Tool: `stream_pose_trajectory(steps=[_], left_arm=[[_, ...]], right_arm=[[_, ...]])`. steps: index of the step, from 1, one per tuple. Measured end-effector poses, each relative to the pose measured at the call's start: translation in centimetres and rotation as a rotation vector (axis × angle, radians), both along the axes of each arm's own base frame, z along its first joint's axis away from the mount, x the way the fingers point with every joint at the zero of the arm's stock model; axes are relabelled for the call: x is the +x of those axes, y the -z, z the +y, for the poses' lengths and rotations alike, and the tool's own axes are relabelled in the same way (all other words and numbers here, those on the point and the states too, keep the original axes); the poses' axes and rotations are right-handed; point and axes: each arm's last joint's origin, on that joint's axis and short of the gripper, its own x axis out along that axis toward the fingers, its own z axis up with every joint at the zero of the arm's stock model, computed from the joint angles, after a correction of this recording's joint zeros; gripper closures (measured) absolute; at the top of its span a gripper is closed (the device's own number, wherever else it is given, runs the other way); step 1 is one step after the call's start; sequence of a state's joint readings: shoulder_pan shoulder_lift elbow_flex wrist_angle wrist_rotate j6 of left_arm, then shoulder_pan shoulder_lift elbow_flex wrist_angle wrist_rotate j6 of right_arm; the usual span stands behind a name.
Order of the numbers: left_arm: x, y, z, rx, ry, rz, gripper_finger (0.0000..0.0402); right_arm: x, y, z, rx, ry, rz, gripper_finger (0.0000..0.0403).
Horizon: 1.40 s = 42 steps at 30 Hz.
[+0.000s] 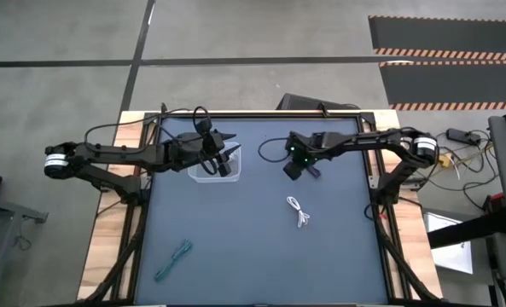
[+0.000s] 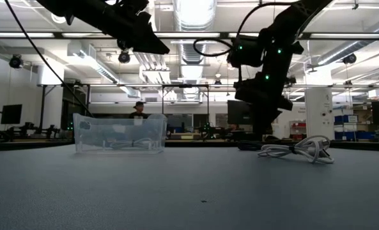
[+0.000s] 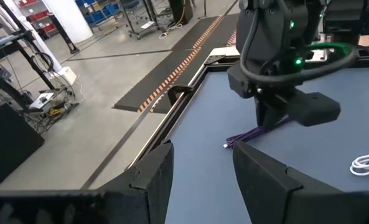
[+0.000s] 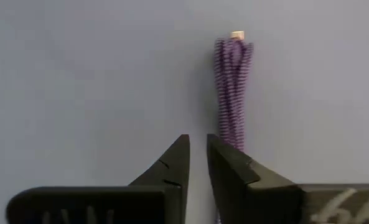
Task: Pick and place USB-C Cables
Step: Put the purple charger cable into the bin
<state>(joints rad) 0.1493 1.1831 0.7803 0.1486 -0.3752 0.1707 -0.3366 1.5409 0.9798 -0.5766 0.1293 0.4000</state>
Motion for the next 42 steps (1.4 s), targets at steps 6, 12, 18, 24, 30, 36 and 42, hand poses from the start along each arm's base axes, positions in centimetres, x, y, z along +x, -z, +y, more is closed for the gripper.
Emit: stream_pose_trajectory(steps=[6,12,18,24,30,36,42], left_arm=[[0.0,0.0,0.0,0.000,-0.001,0.000,0.0251],[0.0,0.0,0.0,0.000,-0.002,-0.001,0.0251],[0.0,0.0,0.0,-0.001,-0.002,-0.001,0.0251],[0.0,0.0,0.0,-0.001,-0.002,-0.001,0.0251],[0.0,0.0,0.0,-0.001,-0.002,-0.001,0.0251],[0.0,0.0,0.0,-0.001,-0.002,0.000,0.0251],[0.0,0.0,0.0,-0.001,-0.002,0.000,0.0251]], right_arm=[[0.2,0.4,-0.5,-0.019,0.019,0.023,0.0282],[0.2,0.8,-1.0,-0.019,0.034,0.032,0.0233],[0.2,1.5,-1.7,-0.016,0.051,0.046,0.0213],[0.5,2.2,-2.0,-0.018,0.051,0.047,0.0212],[0.7,3.0,-2.3,-0.014,0.051,0.061,0.0217],[0.8,3.1,-2.4,-0.017,0.052,0.053,0.0243],[0.8,3.2,-2.4,-0.014,0.052,0.055,0.0301]])
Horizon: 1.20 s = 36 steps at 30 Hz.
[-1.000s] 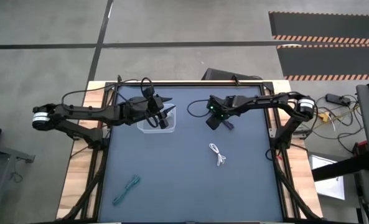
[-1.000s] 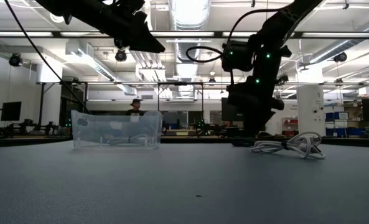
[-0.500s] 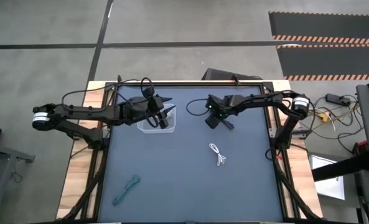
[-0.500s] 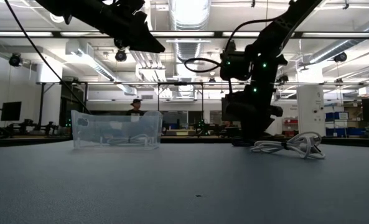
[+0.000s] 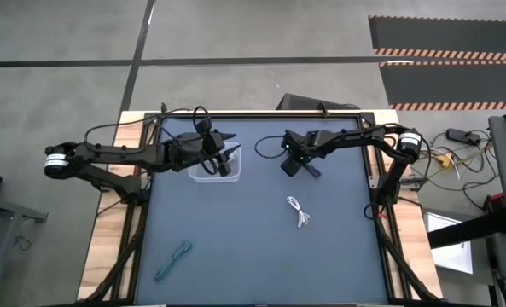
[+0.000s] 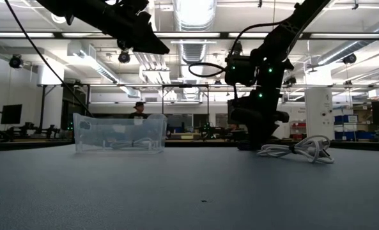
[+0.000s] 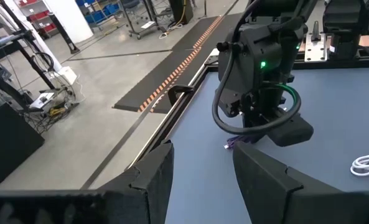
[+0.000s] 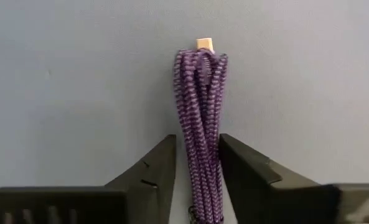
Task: Pick and place USB-C Cables
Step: Put the purple charger cable into the bin
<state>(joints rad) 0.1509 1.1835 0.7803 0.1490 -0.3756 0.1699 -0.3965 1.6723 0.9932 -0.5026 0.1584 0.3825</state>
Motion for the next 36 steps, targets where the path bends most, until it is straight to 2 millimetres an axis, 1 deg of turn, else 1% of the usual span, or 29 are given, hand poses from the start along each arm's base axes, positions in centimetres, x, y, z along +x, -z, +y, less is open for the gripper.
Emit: stream_pose_trajectory(steps=[5,9,15,21,27,32,36], left_arm=[[0.0,0.0,0.0,0.000,0.000,0.000,0.0251],[0.0,0.0,0.0,0.000,0.000,0.000,0.0251],[0.0,0.0,0.0,0.000,0.000,0.000,0.0251],[0.0,0.0,0.0,-0.005,-0.002,-0.003,0.0251],[0.0,0.0,0.0,-0.006,-0.002,-0.003,0.0251],[0.0,0.0,0.0,-0.007,-0.002,-0.004,0.0251],[0.0,0.0,0.0,-0.008,-0.002,-0.005,0.0251]], right_arm=[[0.1,0.2,0.0,0.001,-0.002,-0.001,0.0353],[0.1,0.1,0.0,0.000,-0.003,-0.003,0.0377],[0.1,-0.1,0.0,-0.010,-0.039,0.002,0.0382],[0.1,-1.2,0.1,-0.039,-0.065,-0.036,0.0384],[0.3,-2.9,0.8,-0.100,-0.112,-0.148,0.0384],[-0.1,-4.2,1.6,-0.160,-0.138,-0.253,0.0384],[-0.6,-5.4,2.3,-0.244,-0.166,-0.340,0.0384]])
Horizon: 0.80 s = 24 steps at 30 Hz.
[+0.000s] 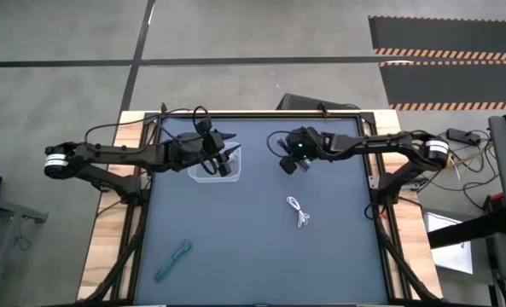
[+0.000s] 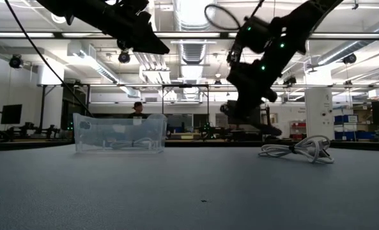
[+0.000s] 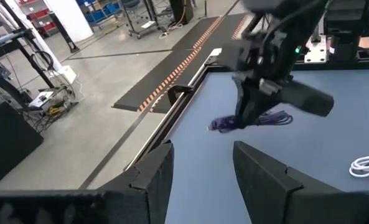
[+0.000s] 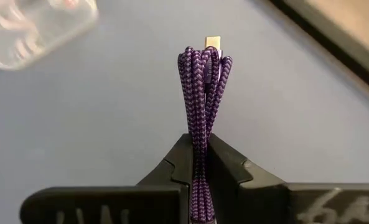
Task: Pick and place USB-C Cables
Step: Put the purple charger cable into the bin
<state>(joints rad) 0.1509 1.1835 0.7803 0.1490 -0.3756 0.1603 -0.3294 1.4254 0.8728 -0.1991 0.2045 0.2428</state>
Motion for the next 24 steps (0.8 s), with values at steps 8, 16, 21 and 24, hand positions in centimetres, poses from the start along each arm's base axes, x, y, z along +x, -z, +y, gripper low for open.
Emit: stream_pose_trajectory(steps=[8,16,21,24], left_arm=[[0.0,0.0,0.0,-0.009,-0.003,-0.005,0.0251],[0.1,-0.3,-0.1,-0.042,0.009,-0.054,0.0251],[0.3,-0.7,-0.4,-0.062,0.132,-0.109,0.0251],[0.5,-1.1,-0.7,-0.075,0.242,-0.147,0.0251]], right_arm=[[-1.9,-1.5,1.2,-0.157,-0.048,-0.293,0.0385],[-4.0,-1.8,2.1,-0.291,-0.113,-0.678,0.0385],[-4.6,-1.9,2.5,-0.326,-0.191,-0.843,0.0385],[-4.7,-2.0,2.7,-0.343,-0.240,-0.886,0.0385]])
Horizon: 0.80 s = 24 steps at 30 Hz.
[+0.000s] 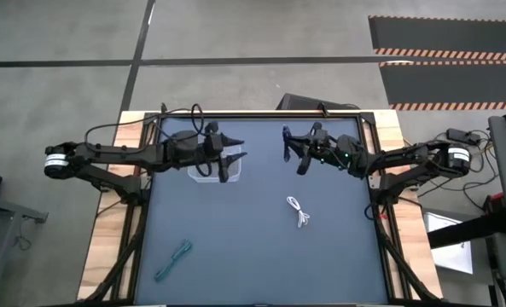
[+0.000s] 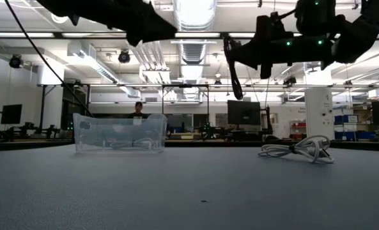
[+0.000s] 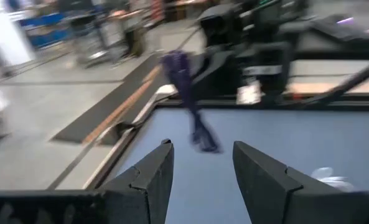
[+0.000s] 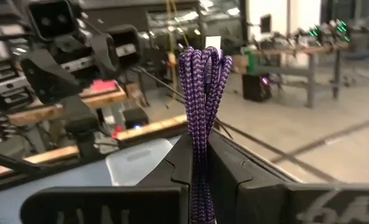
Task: Pick and place USB-C Cables
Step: Put the purple charger cable into the bin
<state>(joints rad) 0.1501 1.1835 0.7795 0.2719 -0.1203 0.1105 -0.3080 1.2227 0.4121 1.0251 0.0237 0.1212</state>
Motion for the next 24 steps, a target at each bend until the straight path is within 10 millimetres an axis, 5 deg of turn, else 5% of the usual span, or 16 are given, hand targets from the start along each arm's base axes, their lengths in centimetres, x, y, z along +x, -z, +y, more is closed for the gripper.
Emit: stream_pose_trajectory(steps=[5,24], left_arm=[[0.5,-0.2,-0.3,-0.005,0.113,-0.049,0.0251],[4.9,3.1,0.4,-0.036,0.119,-0.168,0.0251]], right_arm=[[0.2,-0.3,0.5,-0.044,-0.054,-0.048,0.0385],[3.0,-1.0,1.7,-0.135,-0.208,-0.151,0.0385]])
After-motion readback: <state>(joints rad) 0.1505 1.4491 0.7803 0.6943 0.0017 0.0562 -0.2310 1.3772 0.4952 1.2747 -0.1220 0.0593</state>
